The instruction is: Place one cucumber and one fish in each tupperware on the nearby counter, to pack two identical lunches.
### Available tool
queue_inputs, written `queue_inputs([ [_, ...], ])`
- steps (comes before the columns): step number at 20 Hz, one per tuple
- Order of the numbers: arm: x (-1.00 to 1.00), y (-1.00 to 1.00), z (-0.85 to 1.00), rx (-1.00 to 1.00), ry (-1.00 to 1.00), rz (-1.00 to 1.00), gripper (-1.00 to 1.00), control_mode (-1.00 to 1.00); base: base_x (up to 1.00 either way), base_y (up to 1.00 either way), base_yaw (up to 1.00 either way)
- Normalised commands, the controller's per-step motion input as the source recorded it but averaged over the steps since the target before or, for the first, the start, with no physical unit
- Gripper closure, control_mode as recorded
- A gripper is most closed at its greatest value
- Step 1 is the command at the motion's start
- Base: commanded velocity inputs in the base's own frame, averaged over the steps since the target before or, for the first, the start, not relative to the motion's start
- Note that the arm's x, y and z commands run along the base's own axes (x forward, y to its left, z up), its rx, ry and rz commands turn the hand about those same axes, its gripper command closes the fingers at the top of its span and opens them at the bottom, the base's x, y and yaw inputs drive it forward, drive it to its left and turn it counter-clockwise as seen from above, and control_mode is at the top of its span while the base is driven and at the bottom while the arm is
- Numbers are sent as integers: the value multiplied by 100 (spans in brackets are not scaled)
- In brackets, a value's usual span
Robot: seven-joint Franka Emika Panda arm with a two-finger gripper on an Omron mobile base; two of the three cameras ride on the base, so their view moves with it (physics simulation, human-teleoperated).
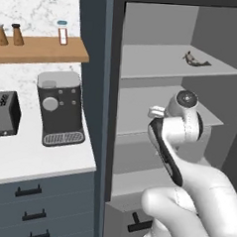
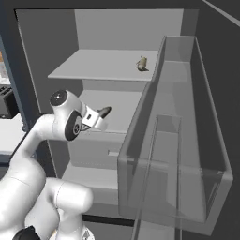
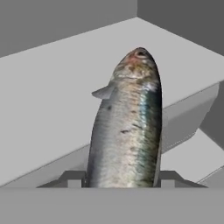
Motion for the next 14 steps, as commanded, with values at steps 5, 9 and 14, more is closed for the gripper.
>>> queue_inputs([
  [5, -86, -18, 20, 0, 0, 0, 100, -100, 0, 0, 0],
  [9, -27, -1, -8, 0, 0, 0, 100, -100, 0, 0, 0],
  [14, -6, 0, -13, 0, 1, 0, 100, 100, -53, 0, 0],
])
